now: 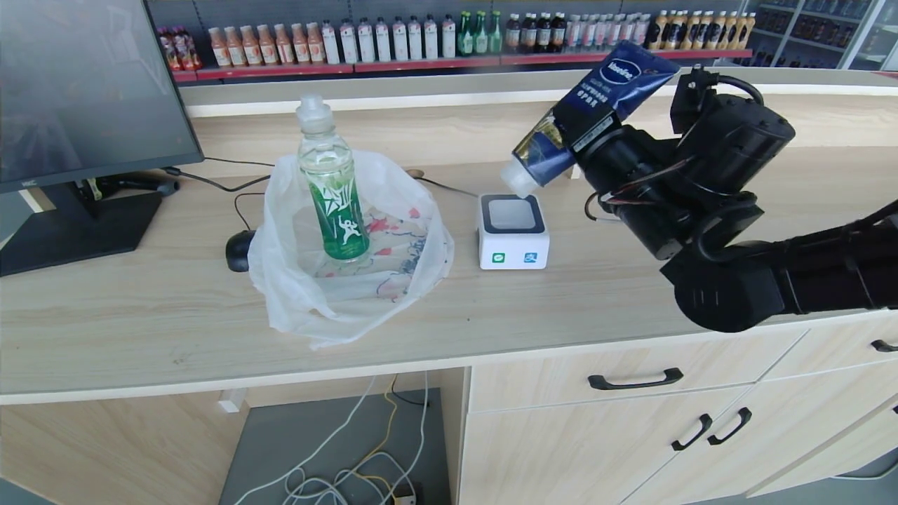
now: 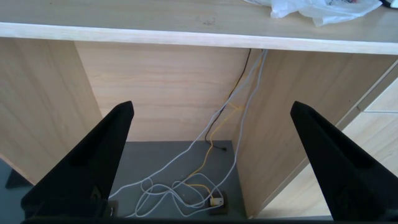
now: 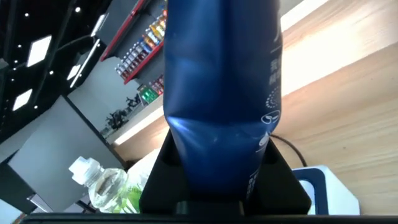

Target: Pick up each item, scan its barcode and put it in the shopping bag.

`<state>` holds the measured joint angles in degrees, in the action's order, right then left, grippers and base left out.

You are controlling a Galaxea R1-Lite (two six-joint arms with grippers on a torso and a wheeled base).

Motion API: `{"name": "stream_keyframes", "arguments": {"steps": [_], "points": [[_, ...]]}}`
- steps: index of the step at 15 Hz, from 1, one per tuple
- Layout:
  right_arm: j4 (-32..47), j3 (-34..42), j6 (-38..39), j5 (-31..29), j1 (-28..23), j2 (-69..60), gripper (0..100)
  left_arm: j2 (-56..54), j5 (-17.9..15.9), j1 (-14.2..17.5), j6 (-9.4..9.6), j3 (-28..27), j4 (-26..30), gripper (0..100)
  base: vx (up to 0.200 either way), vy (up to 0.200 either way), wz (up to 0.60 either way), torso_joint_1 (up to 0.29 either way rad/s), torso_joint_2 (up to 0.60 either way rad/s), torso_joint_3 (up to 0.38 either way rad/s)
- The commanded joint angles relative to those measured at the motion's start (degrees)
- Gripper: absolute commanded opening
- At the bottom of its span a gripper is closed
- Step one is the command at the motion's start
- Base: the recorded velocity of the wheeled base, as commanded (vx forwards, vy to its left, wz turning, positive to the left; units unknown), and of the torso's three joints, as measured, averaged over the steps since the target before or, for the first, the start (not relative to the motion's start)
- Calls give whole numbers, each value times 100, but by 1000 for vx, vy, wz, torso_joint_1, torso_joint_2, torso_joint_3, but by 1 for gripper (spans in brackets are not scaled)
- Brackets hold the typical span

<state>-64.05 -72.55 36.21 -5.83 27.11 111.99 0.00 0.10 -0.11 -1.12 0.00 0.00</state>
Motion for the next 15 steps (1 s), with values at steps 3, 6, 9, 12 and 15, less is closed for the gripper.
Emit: {"name": "stream_keyframes", "arguments": {"steps": [3, 6, 9, 12, 15], "points": [[-292, 1902, -1230, -24, 154, -1681, 0, 0, 8, 2, -2, 0, 0, 100, 0, 0, 0, 0, 0, 0], [-1013, 3018, -2241, -24, 312, -2068, 0, 0, -1, -7, -2, 0, 0, 100, 0, 0, 0, 0, 0, 0], [-1830, 3414, -2891, 20, 321, -2006, 0, 0, -1, -7, 15, 0, 0, 100, 0, 0, 0, 0, 0, 0], [-1989, 3546, -3489, 187, 321, -2076, 0, 9, -1, -7, 15, 0, 0, 100, 0, 0, 0, 0, 0, 0], [-2244, 3836, -4333, 802, 242, -2068, 0, 0, -1, -7, 7, 0, 0, 100, 0, 0, 0, 0, 0, 0]]}}
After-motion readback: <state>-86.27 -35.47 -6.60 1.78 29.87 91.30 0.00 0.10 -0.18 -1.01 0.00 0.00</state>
